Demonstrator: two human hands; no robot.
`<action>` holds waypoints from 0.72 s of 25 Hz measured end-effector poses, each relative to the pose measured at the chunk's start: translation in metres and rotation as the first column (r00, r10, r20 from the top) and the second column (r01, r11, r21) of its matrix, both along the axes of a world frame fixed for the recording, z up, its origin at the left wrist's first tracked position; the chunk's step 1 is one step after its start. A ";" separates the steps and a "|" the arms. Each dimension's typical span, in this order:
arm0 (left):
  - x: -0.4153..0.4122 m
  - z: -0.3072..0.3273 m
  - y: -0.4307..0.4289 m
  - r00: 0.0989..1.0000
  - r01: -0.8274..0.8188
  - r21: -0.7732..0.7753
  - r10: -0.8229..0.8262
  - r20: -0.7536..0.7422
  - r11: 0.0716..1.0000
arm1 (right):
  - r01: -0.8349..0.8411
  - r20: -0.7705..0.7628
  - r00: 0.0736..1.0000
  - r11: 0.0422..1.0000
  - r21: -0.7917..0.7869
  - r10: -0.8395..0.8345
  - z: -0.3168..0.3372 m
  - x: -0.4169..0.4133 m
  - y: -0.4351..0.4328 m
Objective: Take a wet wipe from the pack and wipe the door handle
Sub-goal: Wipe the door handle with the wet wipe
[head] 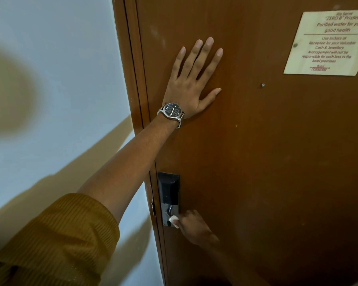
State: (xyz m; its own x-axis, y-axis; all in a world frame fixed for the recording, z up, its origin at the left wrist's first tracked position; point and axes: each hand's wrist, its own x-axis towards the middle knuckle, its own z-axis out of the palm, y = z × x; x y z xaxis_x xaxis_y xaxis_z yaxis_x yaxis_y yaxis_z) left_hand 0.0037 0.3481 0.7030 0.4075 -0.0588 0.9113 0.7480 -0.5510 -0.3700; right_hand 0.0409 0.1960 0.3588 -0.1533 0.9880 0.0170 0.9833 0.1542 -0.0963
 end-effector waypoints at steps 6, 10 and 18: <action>0.001 -0.010 0.002 1.000 0.010 -0.017 -0.010 -0.002 1.000 | 0.117 0.064 0.991 0.993 0.037 -0.119 -0.019 -0.043 0.015; 0.001 -0.006 0.002 1.000 -0.001 -0.006 0.001 0.002 1.000 | 0.155 0.145 0.974 0.979 0.135 -0.174 -0.030 -0.047 0.012; 0.003 -0.002 0.004 1.000 0.015 0.002 -0.015 0.010 1.000 | -0.207 0.347 0.927 0.965 0.161 0.141 -0.030 0.028 -0.013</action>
